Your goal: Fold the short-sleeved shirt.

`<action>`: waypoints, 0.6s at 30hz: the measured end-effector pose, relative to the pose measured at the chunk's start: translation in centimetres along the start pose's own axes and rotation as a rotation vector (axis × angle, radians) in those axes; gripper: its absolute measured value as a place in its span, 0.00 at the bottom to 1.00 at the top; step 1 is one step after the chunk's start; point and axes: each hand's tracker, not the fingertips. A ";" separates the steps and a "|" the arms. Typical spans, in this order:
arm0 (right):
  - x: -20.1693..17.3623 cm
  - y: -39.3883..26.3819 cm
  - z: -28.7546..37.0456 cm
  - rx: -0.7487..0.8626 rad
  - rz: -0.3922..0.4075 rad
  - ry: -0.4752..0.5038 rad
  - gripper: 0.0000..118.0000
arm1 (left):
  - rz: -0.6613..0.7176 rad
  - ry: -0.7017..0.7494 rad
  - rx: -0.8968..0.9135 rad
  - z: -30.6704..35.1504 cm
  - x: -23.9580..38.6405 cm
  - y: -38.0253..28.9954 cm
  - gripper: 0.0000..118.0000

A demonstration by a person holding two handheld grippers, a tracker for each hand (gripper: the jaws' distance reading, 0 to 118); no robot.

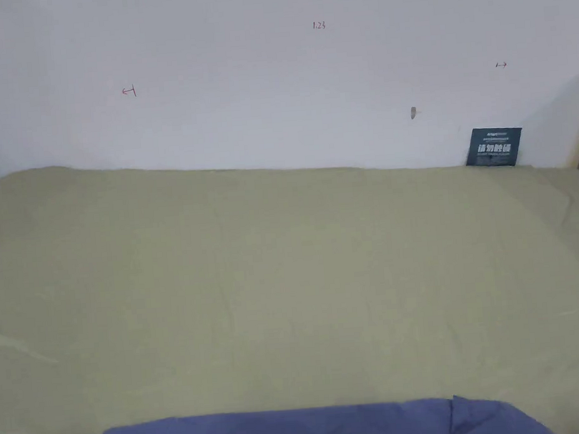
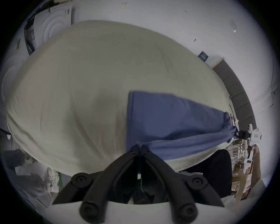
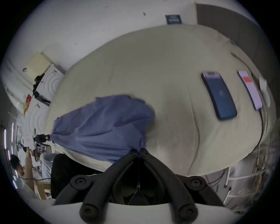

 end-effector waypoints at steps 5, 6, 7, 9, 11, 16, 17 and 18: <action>0.4 -1.5 -2.0 -0.005 -0.012 -0.034 0.00 | 0.038 0.015 0.008 -1.5 0.3 -1.5 0.02; 0.2 -1.5 -2.1 -0.001 0.009 -0.054 0.00 | 0.039 0.018 0.016 -1.2 0.3 -1.4 0.02; -0.2 -1.4 -2.0 -0.003 0.052 -0.069 0.00 | 0.033 0.017 0.018 -1.1 0.3 -1.3 0.03; -1.0 -0.9 -1.8 -0.016 0.082 -0.080 0.11 | 0.009 0.024 0.025 -0.7 0.6 -1.2 0.26; -0.8 -0.1 -0.8 -0.028 0.118 -0.142 0.60 | 0.000 0.099 0.035 0.7 0.8 -1.4 0.61; -3.9 0.5 3.7 0.034 0.261 -0.254 0.70 | 0.017 0.085 0.123 6.2 1.8 -1.2 0.65; -4.5 0.7 4.4 0.054 0.245 -0.236 0.70 | 0.015 0.088 0.158 7.1 2.0 -0.9 0.65; -5.0 0.9 4.8 0.068 0.233 -0.213 0.70 | 0.016 0.089 0.183 7.7 2.2 -0.7 0.65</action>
